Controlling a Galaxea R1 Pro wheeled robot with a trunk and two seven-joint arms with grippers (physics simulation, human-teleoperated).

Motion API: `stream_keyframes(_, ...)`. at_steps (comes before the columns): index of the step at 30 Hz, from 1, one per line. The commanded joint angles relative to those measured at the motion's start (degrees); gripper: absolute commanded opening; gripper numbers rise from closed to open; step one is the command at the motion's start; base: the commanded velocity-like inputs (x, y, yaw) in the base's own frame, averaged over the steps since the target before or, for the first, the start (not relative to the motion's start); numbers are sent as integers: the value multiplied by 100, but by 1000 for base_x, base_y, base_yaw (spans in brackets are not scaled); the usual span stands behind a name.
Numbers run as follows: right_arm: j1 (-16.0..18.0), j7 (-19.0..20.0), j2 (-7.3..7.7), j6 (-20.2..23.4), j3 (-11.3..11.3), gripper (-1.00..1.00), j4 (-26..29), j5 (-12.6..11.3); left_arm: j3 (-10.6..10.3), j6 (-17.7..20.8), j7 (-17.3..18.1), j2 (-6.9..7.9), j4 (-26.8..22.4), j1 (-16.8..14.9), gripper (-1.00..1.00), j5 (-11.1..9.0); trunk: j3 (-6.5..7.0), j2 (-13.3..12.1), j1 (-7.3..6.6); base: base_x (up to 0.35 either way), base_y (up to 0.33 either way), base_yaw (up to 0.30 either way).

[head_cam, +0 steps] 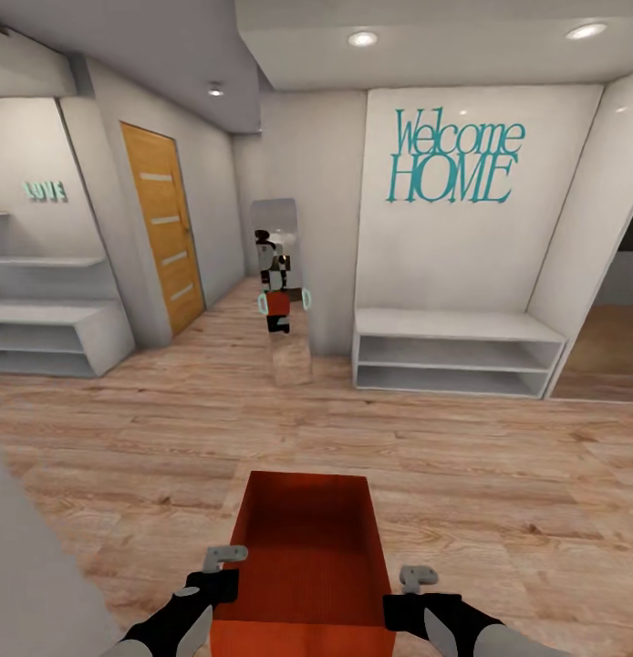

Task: Move the two storage containers from the living room to the garage. In the garage, place one container on the floor and stack the other container on top of it (either order is fine).

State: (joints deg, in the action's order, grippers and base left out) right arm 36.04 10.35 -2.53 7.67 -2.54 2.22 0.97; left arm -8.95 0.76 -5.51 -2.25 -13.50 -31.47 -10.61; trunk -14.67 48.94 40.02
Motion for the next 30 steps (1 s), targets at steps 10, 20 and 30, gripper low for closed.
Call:
stream_keyframes(10, 5, 31, 138, -161, -91, -100, 349, 26, -160, 12, 147, 7, 14, 0, -100, -134, -8, 5, 4, 328, 0, 0)
stream_keyframes(20, 6, 22, 143, -161, -107, -100, 349, 26, -160, 12, 147, 8, 14, 0, -100, -134, -8, 5, 4, 328, 0, 0)
stream_keyframes(30, 3, 20, 164, -161, -123, -100, 349, 18, -160, 12, 147, 7, 14, 0, -100, -134, -8, 5, 4, 328, 0, 0)
